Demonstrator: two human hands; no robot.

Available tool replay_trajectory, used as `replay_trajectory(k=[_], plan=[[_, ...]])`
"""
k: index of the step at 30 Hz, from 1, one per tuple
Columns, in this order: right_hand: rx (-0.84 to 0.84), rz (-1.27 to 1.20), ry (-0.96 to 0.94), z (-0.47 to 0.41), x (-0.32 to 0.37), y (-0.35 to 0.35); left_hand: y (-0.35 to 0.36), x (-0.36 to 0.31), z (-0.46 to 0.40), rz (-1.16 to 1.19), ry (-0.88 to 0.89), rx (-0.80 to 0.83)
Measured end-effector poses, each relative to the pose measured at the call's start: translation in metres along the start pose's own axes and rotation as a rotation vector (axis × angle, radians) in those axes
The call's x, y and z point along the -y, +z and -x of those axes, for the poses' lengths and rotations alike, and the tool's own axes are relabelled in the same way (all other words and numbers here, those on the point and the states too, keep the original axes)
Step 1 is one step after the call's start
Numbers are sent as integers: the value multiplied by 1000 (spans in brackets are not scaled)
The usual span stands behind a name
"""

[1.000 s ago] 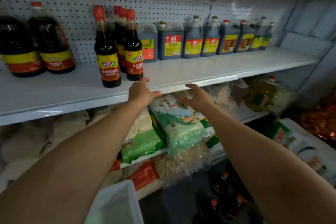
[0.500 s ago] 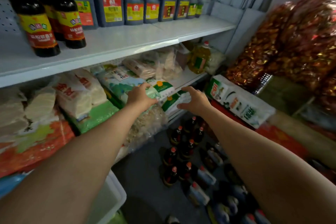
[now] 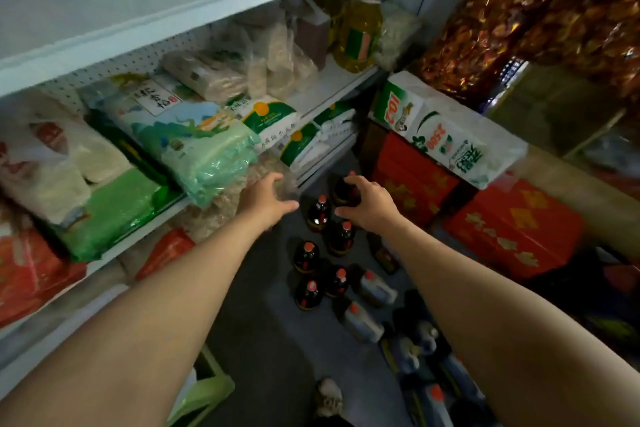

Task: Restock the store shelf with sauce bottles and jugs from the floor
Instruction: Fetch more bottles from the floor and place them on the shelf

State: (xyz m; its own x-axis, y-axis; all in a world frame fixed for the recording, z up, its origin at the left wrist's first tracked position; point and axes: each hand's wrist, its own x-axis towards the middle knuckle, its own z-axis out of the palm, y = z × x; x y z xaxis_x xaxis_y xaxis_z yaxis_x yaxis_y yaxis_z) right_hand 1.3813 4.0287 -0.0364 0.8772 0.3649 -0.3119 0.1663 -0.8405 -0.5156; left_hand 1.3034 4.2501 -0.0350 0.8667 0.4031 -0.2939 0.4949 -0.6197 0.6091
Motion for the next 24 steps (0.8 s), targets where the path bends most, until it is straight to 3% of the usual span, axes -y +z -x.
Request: replay_trajectory(k=[9,18,24], plan=[[205,-84,241,-36,-112,103,123,71,-42,-1,-148,234],[216,-223,466,-25,-183,247,217,175,-73,-48,-111,408],[221,-288,500,-47,-231,352,296,256,-98,31,-112,480]])
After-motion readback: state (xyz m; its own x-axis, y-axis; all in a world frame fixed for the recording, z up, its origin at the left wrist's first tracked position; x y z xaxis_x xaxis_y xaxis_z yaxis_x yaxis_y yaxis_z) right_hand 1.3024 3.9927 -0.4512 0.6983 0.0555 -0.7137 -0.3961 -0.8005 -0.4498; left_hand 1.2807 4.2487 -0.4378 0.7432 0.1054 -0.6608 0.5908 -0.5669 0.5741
